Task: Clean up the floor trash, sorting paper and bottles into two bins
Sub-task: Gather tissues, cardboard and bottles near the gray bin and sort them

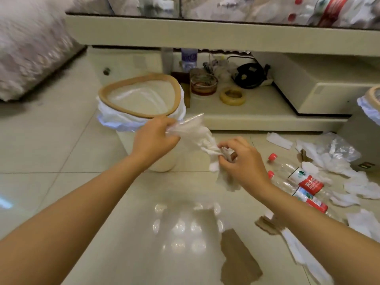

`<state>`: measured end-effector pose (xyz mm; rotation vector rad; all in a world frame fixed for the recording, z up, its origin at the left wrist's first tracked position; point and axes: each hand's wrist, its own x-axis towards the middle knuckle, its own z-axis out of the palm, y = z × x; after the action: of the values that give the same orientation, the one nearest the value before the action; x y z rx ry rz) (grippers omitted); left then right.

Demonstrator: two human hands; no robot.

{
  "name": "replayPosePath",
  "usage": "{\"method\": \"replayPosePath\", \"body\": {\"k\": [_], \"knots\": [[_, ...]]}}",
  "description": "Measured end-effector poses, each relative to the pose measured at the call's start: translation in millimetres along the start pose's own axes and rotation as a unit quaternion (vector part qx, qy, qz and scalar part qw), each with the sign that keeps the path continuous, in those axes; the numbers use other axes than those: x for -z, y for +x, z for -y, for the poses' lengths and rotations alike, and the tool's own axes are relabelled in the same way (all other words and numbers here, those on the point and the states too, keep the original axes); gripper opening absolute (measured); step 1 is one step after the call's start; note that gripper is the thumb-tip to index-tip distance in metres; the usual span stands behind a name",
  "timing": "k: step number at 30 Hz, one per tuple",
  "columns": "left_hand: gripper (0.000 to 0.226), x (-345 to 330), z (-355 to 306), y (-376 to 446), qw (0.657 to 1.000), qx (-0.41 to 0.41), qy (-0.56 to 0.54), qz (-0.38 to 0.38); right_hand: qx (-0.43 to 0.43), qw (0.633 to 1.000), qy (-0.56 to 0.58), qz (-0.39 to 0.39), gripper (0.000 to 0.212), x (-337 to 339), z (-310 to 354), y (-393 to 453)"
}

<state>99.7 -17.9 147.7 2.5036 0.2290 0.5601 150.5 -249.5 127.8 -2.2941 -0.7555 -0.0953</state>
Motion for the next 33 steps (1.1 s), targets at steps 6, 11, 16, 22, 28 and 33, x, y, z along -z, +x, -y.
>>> {"method": "replayPosePath", "body": {"k": [6, 11, 16, 22, 28, 33], "knots": [[0.026, 51, 16, 56, 0.989, 0.093, -0.012, -0.11, 0.058, 0.996, 0.023, -0.063, 0.021, 6, 62, 86], [0.036, 74, 36, 91, 0.976, 0.189, 0.065, -0.081, 0.073, 0.993, 0.015, -0.093, 0.019, -5, 93, 134], [0.106, 79, 42, 103, 0.953, 0.295, -0.047, -0.045, 0.047, 0.994, 0.025, -0.096, 0.021, -16, 112, 160], [0.066, 72, 48, 97, 0.937, 0.276, -0.18, -0.118, 0.041, 0.994, 0.062, -0.08, 0.023, -35, 124, 179], [0.05, 76, 57, 80, 0.937, 0.232, -0.197, -0.169, 0.013, 0.991, 0.13, -0.039, 0.041, -49, 135, 185], [0.04, 52, 48, 57, 0.97, 0.111, -0.18, -0.123, 0.142, 0.989, -0.03, -0.033, 0.038, -54, 113, 153]]}}
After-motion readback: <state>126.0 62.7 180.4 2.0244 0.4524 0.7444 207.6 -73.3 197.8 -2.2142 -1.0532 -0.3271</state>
